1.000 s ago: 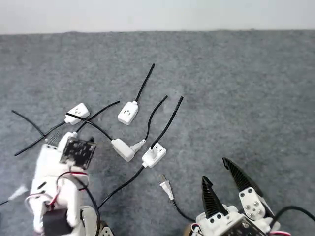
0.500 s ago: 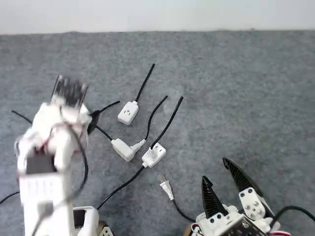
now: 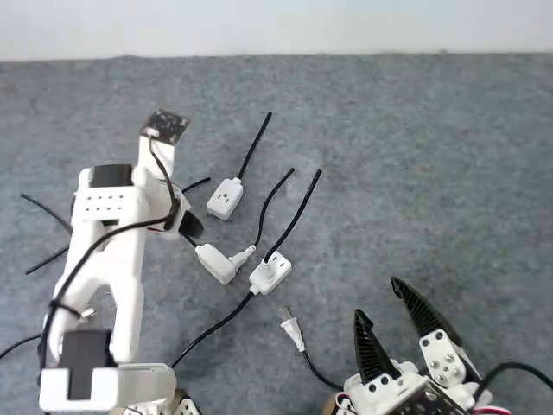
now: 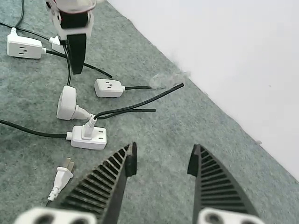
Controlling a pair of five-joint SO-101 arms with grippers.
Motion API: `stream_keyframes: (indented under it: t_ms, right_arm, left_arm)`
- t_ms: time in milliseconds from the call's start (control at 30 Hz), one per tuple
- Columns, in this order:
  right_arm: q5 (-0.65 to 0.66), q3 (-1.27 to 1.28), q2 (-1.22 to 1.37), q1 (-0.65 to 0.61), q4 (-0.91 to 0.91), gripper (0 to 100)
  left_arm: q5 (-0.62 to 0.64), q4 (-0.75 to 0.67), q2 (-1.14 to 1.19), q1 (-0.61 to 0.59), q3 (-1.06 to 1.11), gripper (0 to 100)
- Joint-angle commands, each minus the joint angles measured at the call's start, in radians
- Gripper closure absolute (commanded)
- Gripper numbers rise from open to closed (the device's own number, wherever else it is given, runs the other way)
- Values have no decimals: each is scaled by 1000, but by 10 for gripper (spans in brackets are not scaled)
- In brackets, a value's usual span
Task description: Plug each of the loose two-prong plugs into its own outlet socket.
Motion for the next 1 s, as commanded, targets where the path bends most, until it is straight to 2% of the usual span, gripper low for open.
stream_keyframes:
  t_ms: [0,333,633,733,967]
  right_arm:
    - [9,9,4,13,27,804]
    - [9,9,4,12,27,804]
    - [9,9,2,12,28,804]
    - [9,9,2,12,28,804]
    - [9,9,2,12,28,804]
  left_arm:
    - [12,14,68,-18,-10,697]
    - [12,9,118,-31,81,697]
    - [12,-89,118,-135,85,698]
    - [-23,-137,120,-170,85,698]
    - [-34,-180,121,-160,56,698]
